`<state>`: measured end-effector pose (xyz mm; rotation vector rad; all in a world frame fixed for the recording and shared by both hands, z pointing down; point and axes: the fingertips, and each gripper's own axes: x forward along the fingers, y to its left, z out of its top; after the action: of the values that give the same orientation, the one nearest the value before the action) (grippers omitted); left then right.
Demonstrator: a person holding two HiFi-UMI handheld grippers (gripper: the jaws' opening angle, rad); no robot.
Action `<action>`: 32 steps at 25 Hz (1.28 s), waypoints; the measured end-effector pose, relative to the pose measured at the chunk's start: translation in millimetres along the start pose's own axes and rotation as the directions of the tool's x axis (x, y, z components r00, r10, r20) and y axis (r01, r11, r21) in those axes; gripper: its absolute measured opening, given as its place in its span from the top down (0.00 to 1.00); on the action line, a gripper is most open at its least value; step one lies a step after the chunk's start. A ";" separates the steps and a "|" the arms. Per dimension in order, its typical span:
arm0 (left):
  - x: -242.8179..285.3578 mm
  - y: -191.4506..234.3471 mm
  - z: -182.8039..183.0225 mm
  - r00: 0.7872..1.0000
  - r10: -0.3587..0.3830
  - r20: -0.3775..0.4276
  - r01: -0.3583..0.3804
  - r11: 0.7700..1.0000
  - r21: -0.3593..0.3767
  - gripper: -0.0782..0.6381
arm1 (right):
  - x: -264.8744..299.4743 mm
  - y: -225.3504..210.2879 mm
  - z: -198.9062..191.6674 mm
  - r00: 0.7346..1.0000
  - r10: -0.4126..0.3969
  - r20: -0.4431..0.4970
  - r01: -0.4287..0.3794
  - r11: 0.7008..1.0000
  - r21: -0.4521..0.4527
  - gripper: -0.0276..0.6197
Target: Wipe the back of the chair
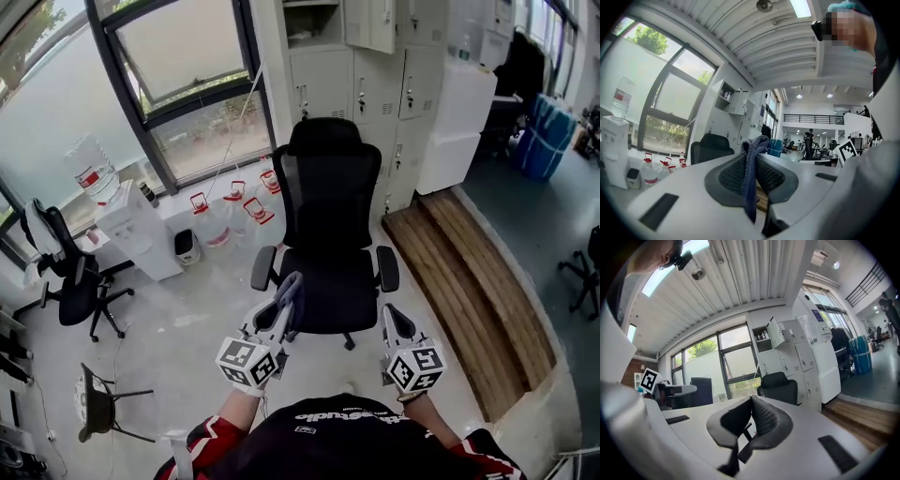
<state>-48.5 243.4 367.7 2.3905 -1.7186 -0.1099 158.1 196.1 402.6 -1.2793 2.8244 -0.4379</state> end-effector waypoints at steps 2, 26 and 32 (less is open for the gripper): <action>-27.7 0.1 4.6 1.000 0.008 0.016 -0.009 1.000 0.025 0.81 | -15.9 22.2 2.4 1.000 -0.009 0.016 0.009 1.000 -0.015 0.94; -207.2 -49.5 -14.4 0.994 -0.106 0.034 0.107 0.994 -0.017 0.81 | -148.8 195.1 -41.9 0.998 -0.041 0.046 0.044 0.997 -0.063 0.94; -218.5 -50.7 -15.0 0.991 -0.127 0.040 0.129 0.991 -0.041 0.81 | -157.0 204.3 -50.2 0.998 -0.053 0.036 0.056 0.995 -0.086 0.94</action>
<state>-69.4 467.2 360.6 2.4802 -1.5599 -0.2095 106.2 452.6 382.0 -1.3687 2.8155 -0.2954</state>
